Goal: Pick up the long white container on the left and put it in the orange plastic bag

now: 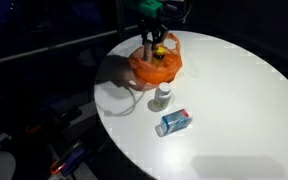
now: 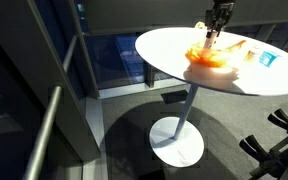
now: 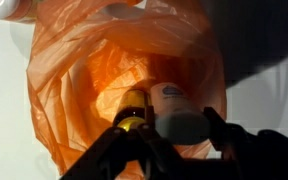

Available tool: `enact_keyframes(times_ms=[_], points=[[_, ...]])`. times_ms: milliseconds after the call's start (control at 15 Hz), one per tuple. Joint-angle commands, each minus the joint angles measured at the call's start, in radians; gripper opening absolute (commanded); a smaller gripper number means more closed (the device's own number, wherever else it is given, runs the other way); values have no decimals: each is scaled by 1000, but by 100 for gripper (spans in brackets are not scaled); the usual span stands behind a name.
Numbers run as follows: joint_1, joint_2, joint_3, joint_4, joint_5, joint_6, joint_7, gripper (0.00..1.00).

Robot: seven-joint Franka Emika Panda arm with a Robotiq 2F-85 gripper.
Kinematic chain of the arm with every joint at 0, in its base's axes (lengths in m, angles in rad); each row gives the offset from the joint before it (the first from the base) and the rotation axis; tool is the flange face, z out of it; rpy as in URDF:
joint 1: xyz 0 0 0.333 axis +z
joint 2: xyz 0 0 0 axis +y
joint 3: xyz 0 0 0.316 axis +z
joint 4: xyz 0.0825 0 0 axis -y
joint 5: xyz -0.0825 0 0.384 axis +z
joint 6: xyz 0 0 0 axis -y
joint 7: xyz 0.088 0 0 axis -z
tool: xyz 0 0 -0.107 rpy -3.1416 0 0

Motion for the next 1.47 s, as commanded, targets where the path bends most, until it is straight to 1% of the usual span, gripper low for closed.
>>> enact_keyframes(times_ms=[0, 67, 200, 267, 400, 467, 600, 800, 933, 1067, 1200, 1267, 1400], points=[[-4, 14, -1, 27, 3, -2, -22, 27], [-3, 13, -1, 24, 3, -2, -22, 47], [-3, 11, -1, 20, 2, 0, -22, 73], [-3, 9, -1, 19, 1, 0, -23, 84], [-5, 5, 1, 16, 5, -2, -27, 98], [-5, 2, 1, 15, 7, -3, -30, 100], [-11, -12, 5, 10, 16, -17, -44, 100], [-24, -38, 11, 9, 29, -73, -91, 100], [-43, -65, 18, 9, 56, -151, -159, 100], [-55, -102, 11, 6, 76, -249, -212, 100], [-57, -146, -7, -7, 65, -316, -202, 100], [-55, -172, -17, -17, 50, -342, -175, 100], [-51, -219, -36, -40, 28, -363, -134, 100]])
